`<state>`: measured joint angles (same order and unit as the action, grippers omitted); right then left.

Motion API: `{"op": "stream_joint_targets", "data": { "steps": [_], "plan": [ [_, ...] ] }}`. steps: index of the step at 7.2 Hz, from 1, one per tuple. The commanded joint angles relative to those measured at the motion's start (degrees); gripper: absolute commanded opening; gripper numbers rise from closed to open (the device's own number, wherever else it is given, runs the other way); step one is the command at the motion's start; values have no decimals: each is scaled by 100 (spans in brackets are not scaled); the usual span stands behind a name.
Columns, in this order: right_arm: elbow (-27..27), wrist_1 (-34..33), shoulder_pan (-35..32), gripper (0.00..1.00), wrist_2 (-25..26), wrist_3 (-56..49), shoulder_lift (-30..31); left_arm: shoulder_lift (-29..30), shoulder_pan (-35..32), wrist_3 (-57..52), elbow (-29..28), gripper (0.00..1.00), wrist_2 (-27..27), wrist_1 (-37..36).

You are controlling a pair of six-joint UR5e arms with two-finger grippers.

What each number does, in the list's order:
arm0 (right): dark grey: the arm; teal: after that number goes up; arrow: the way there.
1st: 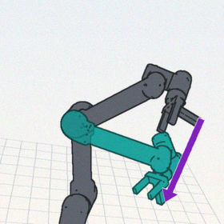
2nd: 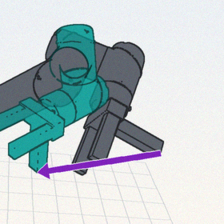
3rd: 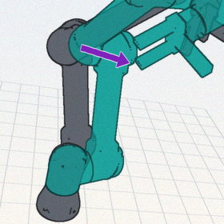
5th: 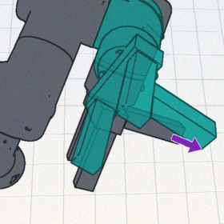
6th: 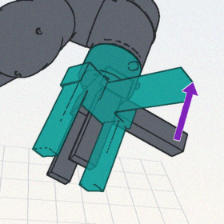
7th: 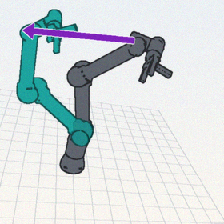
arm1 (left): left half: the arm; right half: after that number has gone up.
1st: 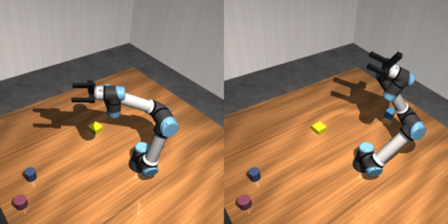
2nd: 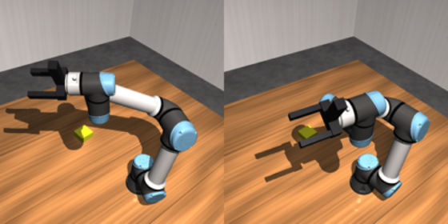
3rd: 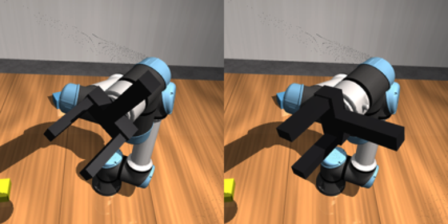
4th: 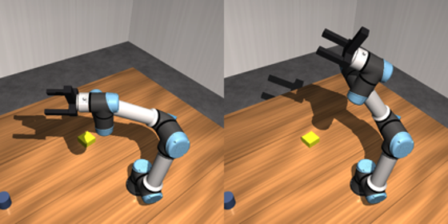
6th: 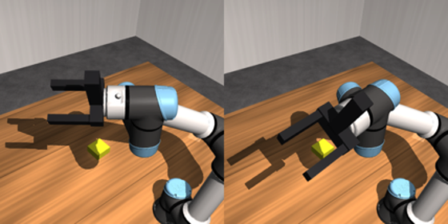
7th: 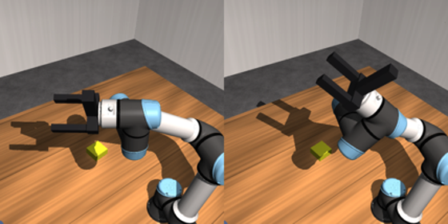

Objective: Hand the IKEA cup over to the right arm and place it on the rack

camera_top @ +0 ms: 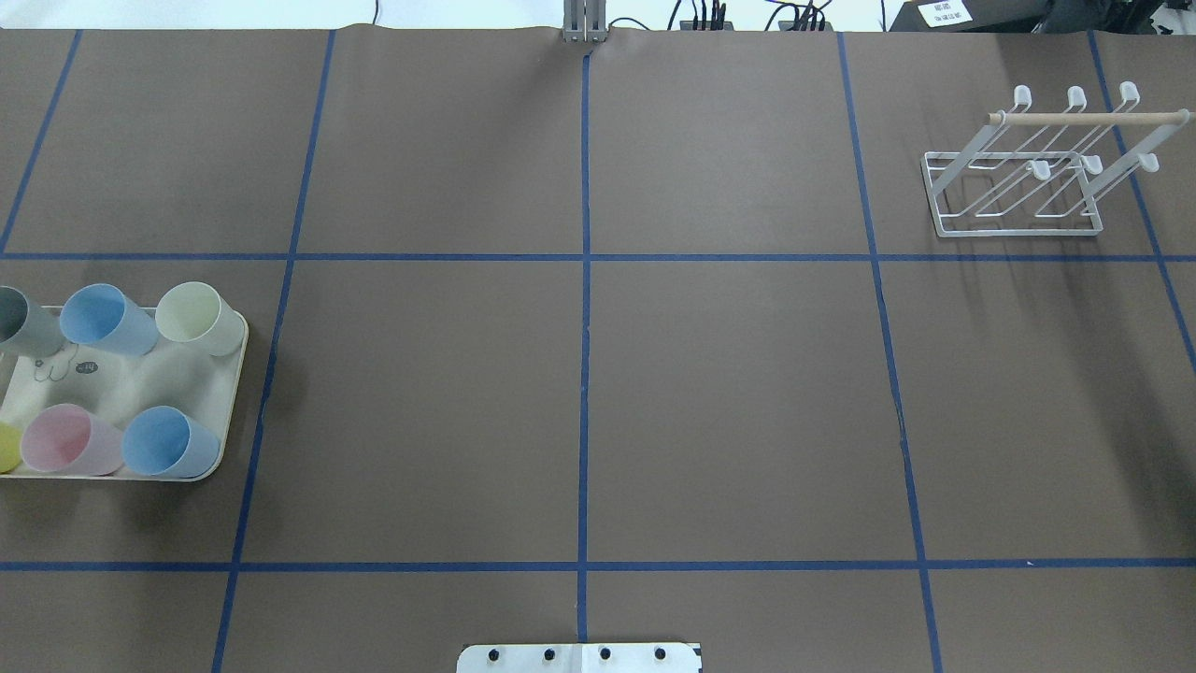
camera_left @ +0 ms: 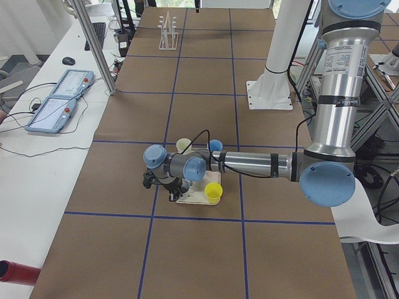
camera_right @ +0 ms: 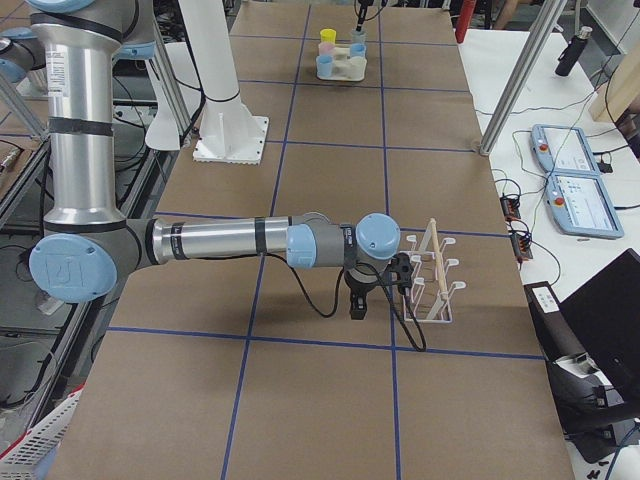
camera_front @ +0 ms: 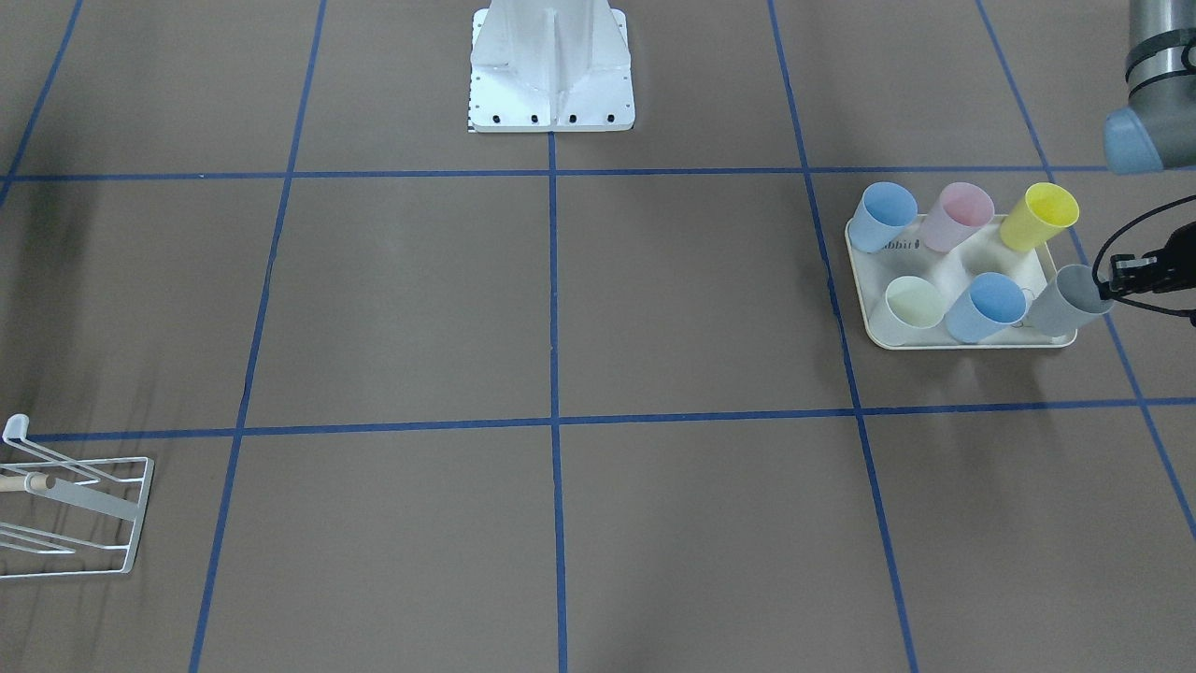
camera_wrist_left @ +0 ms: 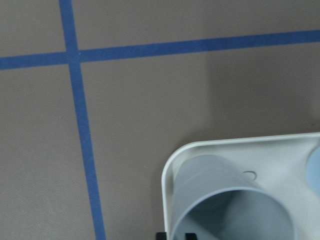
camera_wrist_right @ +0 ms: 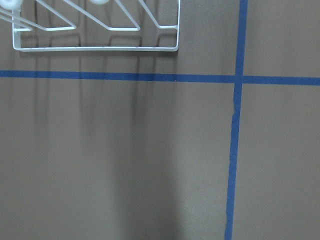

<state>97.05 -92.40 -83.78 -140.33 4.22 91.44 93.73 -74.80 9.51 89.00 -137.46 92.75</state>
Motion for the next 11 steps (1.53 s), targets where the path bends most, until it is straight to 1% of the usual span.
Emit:
{"op": "stream_joint_targets", "data": {
  "steps": [1,2,3,4,5,6,7,8,9,10,11],
  "plan": [
    [25,238,19,99,50,339,-396,301,-595,-54,1157,0,52,-1758],
    [59,675,150,99,50,1187,-660,695,-901,-28,1616,0,61,-2526],
    [51,1376,430,99,67,2179,-880,1160,-939,129,1803,0,35,-3091],
    [68,2200,833,99,329,3207,-1057,1695,-870,844,1866,0,26,-3314],
    [68,3192,1315,99,1019,4183,-1172,2014,-756,1225,1927,0,-9,-3430],
    [103,4229,2086,99,1896,5080,-1234,2348,-451,1690,2059,0,-44,-3640],
    [112,4578,2633,99,2574,5950,-1600,2786,-21,2582,2121,0,-70,-3650],
    [260,4590,3126,99,3121,6063,-1977,3165,357,3348,2061,0,-71,-3650],
    [366,4599,3670,99,3883,6065,-2268,3490,718,3887,1964,0,-88,-3650],
    [463,4608,4311,99,4865,6065,-2602,3824,948,4466,1798,0,-106,-3616],
    [568,4617,4848,99,5658,6152,-2953,4045,1002,4890,1744,0,-306,-3580]
  ]
}}
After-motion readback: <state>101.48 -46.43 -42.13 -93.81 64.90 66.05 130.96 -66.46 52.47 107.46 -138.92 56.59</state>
